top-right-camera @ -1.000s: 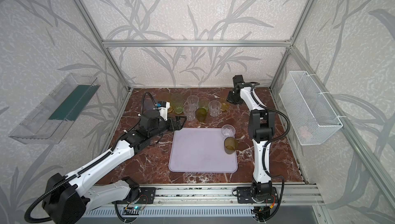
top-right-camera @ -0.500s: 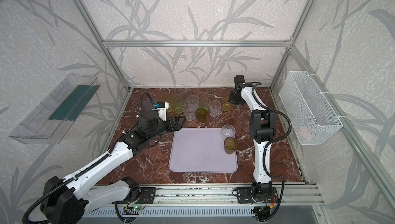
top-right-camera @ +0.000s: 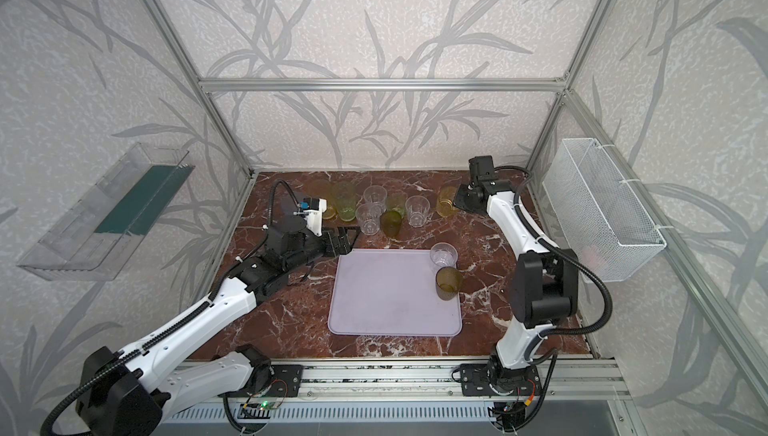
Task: Place the glasses into the tray
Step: 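Lift the yellow glass and carry it toward the tray with the right gripper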
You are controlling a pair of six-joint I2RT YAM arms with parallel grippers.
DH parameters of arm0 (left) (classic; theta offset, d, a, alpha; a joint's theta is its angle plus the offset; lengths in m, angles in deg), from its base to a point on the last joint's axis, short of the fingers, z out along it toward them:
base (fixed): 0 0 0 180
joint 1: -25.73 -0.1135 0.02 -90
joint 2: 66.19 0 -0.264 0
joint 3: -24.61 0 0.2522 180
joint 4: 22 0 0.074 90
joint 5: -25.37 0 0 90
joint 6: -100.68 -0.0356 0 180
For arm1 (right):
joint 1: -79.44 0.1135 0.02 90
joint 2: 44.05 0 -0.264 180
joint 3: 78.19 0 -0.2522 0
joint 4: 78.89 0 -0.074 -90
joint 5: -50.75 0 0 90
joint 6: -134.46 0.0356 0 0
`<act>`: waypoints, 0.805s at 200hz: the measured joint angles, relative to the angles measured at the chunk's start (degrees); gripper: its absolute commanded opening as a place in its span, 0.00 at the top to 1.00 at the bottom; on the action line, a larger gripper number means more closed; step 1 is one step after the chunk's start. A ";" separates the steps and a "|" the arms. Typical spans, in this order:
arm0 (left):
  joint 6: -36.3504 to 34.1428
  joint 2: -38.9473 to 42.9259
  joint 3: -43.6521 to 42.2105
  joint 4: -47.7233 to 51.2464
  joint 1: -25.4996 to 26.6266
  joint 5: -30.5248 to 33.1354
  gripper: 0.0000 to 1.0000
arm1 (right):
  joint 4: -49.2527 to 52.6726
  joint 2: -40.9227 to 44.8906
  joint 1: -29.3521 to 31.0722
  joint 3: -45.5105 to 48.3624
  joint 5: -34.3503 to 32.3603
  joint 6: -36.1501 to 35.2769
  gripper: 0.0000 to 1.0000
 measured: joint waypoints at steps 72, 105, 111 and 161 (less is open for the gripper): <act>-0.59 -0.33 3.06 5.42 0.13 -2.19 0.02 | -1.92 21.70 -0.11 14.05 0.85 -0.07 1.00; -2.58 1.29 6.84 8.90 1.03 -1.97 0.01 | -0.09 30.93 -0.11 17.97 3.17 -1.51 1.00; -2.58 1.77 6.82 9.14 1.05 -2.23 0.01 | 0.61 32.20 -0.11 18.27 3.56 -1.88 1.00; -1.09 2.34 6.56 8.87 1.73 -6.27 0.02 | 9.33 40.11 -0.11 19.28 8.02 -6.80 1.00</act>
